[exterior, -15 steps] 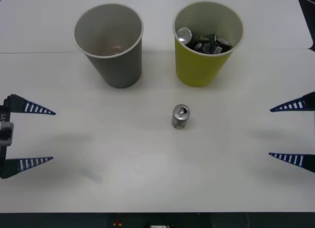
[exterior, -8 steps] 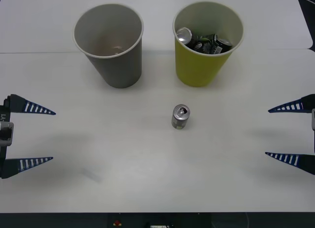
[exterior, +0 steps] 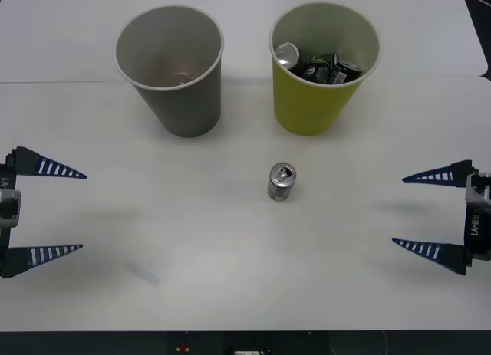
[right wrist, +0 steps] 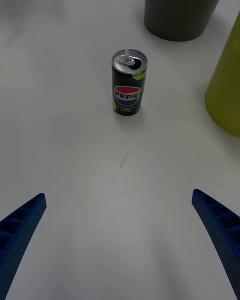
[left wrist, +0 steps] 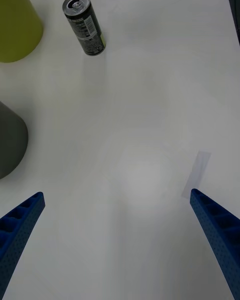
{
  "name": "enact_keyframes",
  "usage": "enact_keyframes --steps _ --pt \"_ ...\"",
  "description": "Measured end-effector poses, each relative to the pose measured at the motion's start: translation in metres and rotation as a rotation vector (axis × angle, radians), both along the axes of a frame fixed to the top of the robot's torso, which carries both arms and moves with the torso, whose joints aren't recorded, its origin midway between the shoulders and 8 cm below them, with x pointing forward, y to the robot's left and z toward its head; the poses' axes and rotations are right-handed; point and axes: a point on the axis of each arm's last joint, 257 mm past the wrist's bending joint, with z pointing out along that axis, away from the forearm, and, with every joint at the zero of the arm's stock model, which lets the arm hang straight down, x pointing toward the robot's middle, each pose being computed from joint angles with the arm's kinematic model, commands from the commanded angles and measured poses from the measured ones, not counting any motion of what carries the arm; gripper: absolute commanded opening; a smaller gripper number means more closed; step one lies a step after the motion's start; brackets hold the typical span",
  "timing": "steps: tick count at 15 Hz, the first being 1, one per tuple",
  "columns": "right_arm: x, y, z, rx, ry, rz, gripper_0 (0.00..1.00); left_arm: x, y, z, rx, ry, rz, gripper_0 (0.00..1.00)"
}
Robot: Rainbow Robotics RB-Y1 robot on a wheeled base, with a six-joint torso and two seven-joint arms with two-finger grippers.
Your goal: Put the can into the green bin and the plastic bottle into the gray bin
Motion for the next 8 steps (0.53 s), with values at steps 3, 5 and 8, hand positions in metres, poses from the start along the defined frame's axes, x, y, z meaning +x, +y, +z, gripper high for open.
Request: enact_keyframes --steps 3,5,8 --pt "0.008 0.005 -0.014 0.050 0.013 -0.019 1.00 0.000 0.000 0.000 0.000 0.000 0.000 1.00" --pt "0.013 0.009 -0.022 0.080 0.015 -0.030 1.00 0.000 0.000 0.000 0.000 0.000 0.000 1.00" --pt "0.019 0.020 -0.027 0.132 0.002 -0.035 1.00 0.000 0.000 0.000 0.000 0.000 0.000 1.00"
